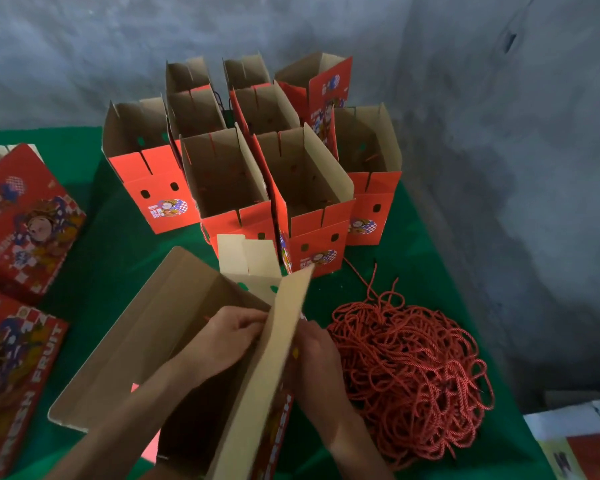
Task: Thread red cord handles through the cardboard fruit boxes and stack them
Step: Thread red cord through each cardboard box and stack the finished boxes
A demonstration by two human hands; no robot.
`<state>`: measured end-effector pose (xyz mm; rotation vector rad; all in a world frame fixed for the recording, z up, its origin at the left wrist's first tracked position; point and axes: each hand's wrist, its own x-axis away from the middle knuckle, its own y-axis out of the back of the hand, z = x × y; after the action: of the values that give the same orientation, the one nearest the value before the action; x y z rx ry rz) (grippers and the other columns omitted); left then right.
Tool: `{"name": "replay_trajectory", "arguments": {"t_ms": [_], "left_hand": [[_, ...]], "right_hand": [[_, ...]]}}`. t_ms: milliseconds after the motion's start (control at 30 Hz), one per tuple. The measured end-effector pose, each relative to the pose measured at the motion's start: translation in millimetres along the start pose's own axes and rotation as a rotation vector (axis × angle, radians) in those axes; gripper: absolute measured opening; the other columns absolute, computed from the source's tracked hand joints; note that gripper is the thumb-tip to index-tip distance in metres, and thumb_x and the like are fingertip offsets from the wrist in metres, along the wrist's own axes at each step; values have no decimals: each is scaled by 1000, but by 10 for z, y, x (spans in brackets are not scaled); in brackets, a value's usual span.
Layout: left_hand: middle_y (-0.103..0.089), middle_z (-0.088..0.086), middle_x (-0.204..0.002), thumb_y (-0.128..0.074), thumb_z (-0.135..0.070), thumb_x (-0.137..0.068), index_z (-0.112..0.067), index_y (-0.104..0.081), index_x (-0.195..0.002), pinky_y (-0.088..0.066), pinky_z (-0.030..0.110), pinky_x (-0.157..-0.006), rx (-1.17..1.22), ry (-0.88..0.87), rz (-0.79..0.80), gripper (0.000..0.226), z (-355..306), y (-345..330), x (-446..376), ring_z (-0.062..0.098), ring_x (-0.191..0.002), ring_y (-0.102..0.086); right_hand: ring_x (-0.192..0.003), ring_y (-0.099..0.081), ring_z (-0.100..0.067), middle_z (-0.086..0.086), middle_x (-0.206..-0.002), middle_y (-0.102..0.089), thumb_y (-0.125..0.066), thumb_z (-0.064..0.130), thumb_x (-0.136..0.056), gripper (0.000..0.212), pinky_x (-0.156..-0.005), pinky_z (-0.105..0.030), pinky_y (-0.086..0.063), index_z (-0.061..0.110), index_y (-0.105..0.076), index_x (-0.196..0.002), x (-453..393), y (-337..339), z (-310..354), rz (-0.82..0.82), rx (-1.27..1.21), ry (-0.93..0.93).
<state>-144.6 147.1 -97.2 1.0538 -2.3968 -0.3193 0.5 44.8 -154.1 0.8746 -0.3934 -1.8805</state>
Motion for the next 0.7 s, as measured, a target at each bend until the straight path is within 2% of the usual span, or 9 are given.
{"name": "replay_trajectory", "arguments": {"t_ms": [133, 167, 233, 300, 367, 433, 533, 600, 700], "left_hand": [[-77, 0, -79, -65, 1, -93, -32, -80, -77, -60, 38, -70, -27, -123, -35, 40, -60, 90, 142, 19, -72, -75], [-76, 0, -76, -66, 4, -92, -29, -79, -74, -60, 39, -68, -35, -129, -64, 39, -71, 108, 169, 20, -69, -74], [-76, 0, -84, -66, -4, -94, -22, -76, -87, -62, 41, -74, -117, -83, -116, 22, -88, 130, 183, 19, -74, -75], [-76, 0, -92, -64, -16, -98, -15, -73, -99, -63, 35, -76, -207, 11, -155, 9, -75, 169, 162, 14, -80, -75], [-75, -2, -90, -59, -20, -101, -18, -69, -97, -60, 24, -66, -248, 101, -201, 11, -37, 229, 137, 9, -75, -74], [-74, -2, -88, -56, -21, -102, -19, -66, -95, -56, 17, -56, -236, 162, -244, 12, 12, 301, 117, 6, -71, -74], [-73, 0, -83, -55, -19, -102, -17, -64, -93, -55, 18, -50, -181, 206, -311, 13, 135, 412, 105, 5, -66, -74], [-73, 1, -83, -54, -16, -102, -17, -64, -92, -57, 22, -49, -159, 217, -332, 15, 204, 485, 102, 7, -65, -74], [-72, 3, -83, -51, -8, -100, -15, -64, -93, -58, 28, -47, -162, 258, -369, 16, 259, 571, 95, 13, -59, -74]], "right_hand": [[-103, -62, -19, 3, -112, -72, -57, 27, -105, 24, -92, -35, -50, 20, -75, -120, -5, -89, 77, 33, 38, -54], [-106, -61, -19, 2, -115, -72, -54, 28, -106, 28, -94, -36, -49, 19, -74, -125, -8, -115, 93, 44, 28, -67], [-107, -60, -17, 3, -116, -71, -56, 26, -105, 30, -93, -35, -48, 20, -72, -129, -16, -161, 123, 51, -30, -82], [-103, -61, -13, 6, -113, -73, -58, 27, -104, 24, -88, -32, -50, 24, -73, -123, -5, -199, 102, 76, -64, -98], [-91, -67, -17, 4, -101, -75, -55, 34, -105, 23, -79, -37, -53, 22, -74, -105, 43, -247, -11, 183, 4, -150], [-86, -69, -24, -2, -94, -75, -51, 37, -105, 31, -76, -42, -54, 18, -72, -95, 124, -300, -227, 325, 193, -254], [-102, -69, -29, -6, -106, -74, -49, 32, -106, 26, -83, -40, -54, 18, -71, -105, 245, -287, -573, 463, 325, -501], [-107, -69, -30, -7, -107, -75, -51, 32, -104, 25, -82, -38, -51, 17, -71, -107, 310, -251, -730, 517, 322, -580], [-83, -73, -23, -3, -83, -76, -58, 34, -102, 28, -73, -39, -52, 15, -73, -88, 331, -222, -811, 448, 101, -613]]}}
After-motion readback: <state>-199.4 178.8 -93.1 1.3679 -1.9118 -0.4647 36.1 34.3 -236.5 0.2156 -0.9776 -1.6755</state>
